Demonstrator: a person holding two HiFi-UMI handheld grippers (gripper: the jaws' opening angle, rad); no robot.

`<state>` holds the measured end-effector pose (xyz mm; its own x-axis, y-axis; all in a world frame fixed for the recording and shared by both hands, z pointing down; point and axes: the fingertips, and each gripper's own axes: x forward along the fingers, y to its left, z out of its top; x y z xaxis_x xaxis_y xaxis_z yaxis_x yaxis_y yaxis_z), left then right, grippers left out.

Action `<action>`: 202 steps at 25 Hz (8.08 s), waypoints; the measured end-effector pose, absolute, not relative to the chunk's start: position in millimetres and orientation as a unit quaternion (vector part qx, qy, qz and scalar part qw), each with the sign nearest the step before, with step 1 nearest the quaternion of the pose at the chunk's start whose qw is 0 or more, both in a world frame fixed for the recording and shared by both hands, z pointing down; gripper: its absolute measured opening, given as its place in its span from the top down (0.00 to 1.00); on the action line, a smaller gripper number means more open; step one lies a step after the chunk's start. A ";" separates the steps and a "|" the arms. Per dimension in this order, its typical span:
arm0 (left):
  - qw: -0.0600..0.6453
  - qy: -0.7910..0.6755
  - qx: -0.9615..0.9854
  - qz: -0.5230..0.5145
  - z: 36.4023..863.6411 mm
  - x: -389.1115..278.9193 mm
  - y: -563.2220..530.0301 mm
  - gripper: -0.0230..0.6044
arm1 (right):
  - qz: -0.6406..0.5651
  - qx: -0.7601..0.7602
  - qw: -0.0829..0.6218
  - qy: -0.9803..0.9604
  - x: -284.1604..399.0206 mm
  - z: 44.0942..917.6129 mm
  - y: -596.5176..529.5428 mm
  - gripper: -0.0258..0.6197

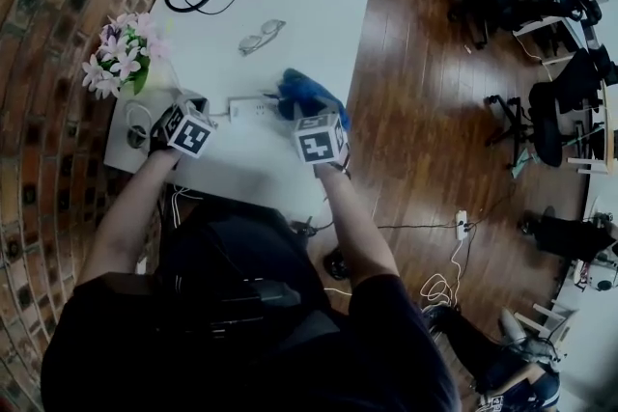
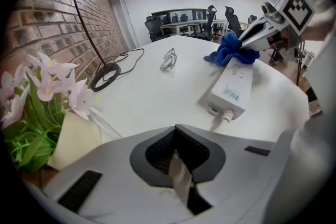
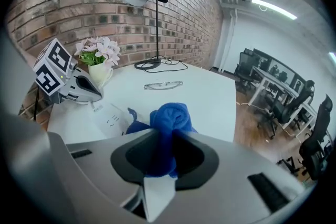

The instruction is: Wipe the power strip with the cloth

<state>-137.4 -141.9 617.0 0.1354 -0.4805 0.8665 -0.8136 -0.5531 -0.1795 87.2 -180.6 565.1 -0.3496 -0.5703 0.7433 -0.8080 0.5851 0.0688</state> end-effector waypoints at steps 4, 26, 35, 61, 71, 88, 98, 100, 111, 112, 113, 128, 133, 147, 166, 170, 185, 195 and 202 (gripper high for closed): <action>0.162 -0.423 0.746 0.488 616.0 -136.0 -140.4 0.94 | 0.165 0.428 0.386 -0.800 79.0 565.0 -173.1 0.83; 0.139 -0.344 0.772 0.516 618.6 -133.2 -140.7 0.94 | 0.157 0.378 0.400 -0.820 -1.2 569.3 -154.6 0.82; 0.161 -0.348 0.784 0.489 613.8 -132.0 -141.2 0.94 | 0.157 0.367 0.409 -0.821 -14.8 567.8 -148.9 0.82; 0.159 -0.301 0.815 0.468 614.0 -131.7 -136.3 0.94 | 0.198 0.357 0.379 -0.830 -63.7 566.4 -137.8 0.82; 0.180 -0.299 0.821 0.451 613.5 -136.6 -137.2 0.94 | 0.239 0.281 0.348 -0.862 -97.1 562.1 -114.1 0.82; 0.199 -0.295 0.808 0.471 611.2 -145.6 -142.4 0.94 | 0.309 0.287 0.161 -0.892 -81.8 469.2 -135.5 0.82; 0.196 -0.329 0.790 0.479 610.4 -144.7 -141.5 0.95 | 0.297 0.312 0.148 -0.890 -31.5 461.4 -136.7 0.82; 0.191 -0.336 0.787 0.480 610.2 -144.9 -140.1 0.94 | 0.307 0.316 0.141 -0.887 -16.5 464.7 -133.9 0.82; 0.177 -0.326 0.859 0.352 548.5 -112.7 -161.9 0.93 | 0.377 0.347 0.118 -0.850 72.8 496.6 -130.8 0.82; 0.178 -0.305 0.864 0.360 546.5 -102.3 -160.3 0.92 | 0.382 0.350 0.115 -0.848 78.9 498.6 -132.0 0.82; 0.166 -0.281 0.867 0.376 547.9 -91.6 -157.7 0.89 | 0.384 0.353 0.113 -0.846 84.1 500.0 -133.2 0.82; 0.128 -0.112 0.836 0.522 609.1 -18.7 -125.0 0.43 | 0.399 0.355 0.129 -0.836 118.8 519.3 -128.0 0.82; 0.117 -0.115 0.831 0.531 607.8 -16.7 -119.4 0.47 | 0.398 0.351 0.136 -0.837 117.4 520.4 -125.0 0.82; -0.187 -0.163 0.819 0.518 600.2 -27.5 -130.1 0.51 | 0.225 0.259 0.312 -0.886 71.9 513.2 -138.5 0.82; -0.234 -0.138 0.832 0.483 588.2 -25.4 -118.0 0.51 | 0.098 -0.004 0.541 -0.835 26.8 591.3 -130.1 0.40; -0.225 -0.137 0.834 0.486 587.6 -25.4 -118.0 0.51 | 0.107 -0.005 0.534 -0.838 25.8 593.3 -124.7 0.43; 0.199 -0.103 0.865 0.448 587.4 -54.7 -122.3 0.48 | -0.067 0.073 0.487 -0.868 20.9 590.8 -111.8 0.44; 0.114 -0.137 0.872 0.456 602.3 -49.2 -98.1 0.57 | -0.015 0.187 0.394 -0.900 23.1 562.3 -98.7 0.47; 0.065 -0.159 0.872 0.459 605.0 -49.4 -94.1 0.63 | 0.073 0.309 0.298 -0.900 41.7 534.0 -100.8 0.61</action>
